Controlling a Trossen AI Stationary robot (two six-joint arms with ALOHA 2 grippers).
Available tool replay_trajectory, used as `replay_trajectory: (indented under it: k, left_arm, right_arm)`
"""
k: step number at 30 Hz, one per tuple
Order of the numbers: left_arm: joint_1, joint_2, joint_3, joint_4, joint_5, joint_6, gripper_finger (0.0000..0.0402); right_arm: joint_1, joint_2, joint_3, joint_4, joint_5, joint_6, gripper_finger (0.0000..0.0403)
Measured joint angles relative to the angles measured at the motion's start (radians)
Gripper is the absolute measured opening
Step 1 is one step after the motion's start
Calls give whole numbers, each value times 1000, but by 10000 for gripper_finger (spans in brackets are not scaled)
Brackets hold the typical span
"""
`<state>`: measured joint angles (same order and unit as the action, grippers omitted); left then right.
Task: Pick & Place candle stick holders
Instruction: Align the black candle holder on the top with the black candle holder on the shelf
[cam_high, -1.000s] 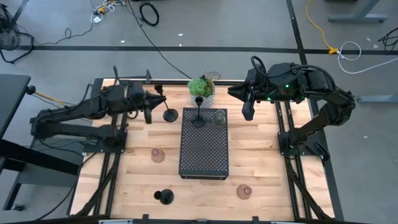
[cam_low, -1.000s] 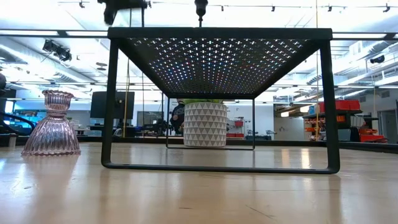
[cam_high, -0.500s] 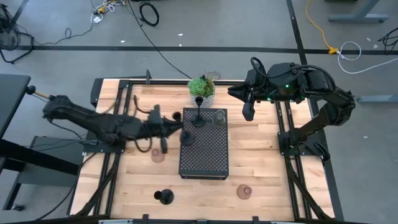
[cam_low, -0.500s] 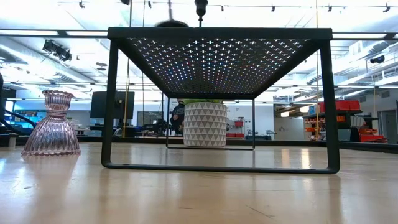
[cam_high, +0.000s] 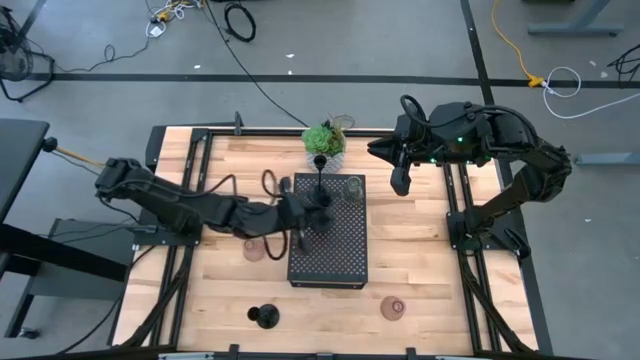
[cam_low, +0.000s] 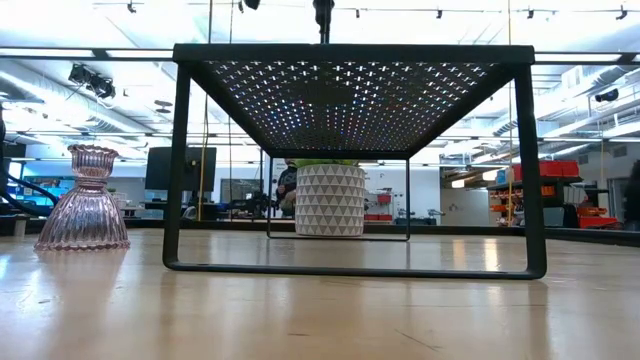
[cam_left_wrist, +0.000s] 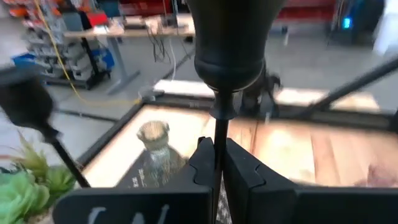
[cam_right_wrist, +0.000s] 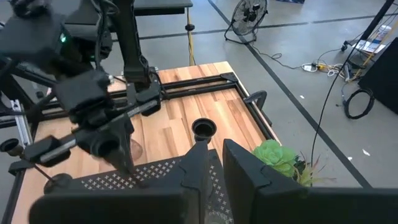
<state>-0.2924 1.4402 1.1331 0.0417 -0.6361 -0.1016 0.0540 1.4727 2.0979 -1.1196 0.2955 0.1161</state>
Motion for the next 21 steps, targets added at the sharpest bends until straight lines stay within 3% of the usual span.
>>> replay_trajectory:
  k: [9,21]
  left_arm:
    - [5,31,32,-97,-15,-18,12]
    - [21,31,32,-109,-6,-43,14]
  right_arm:
    - [0,0,0,-9,-26,7,48]
    - [0,0,0,-10,-26,17,48]
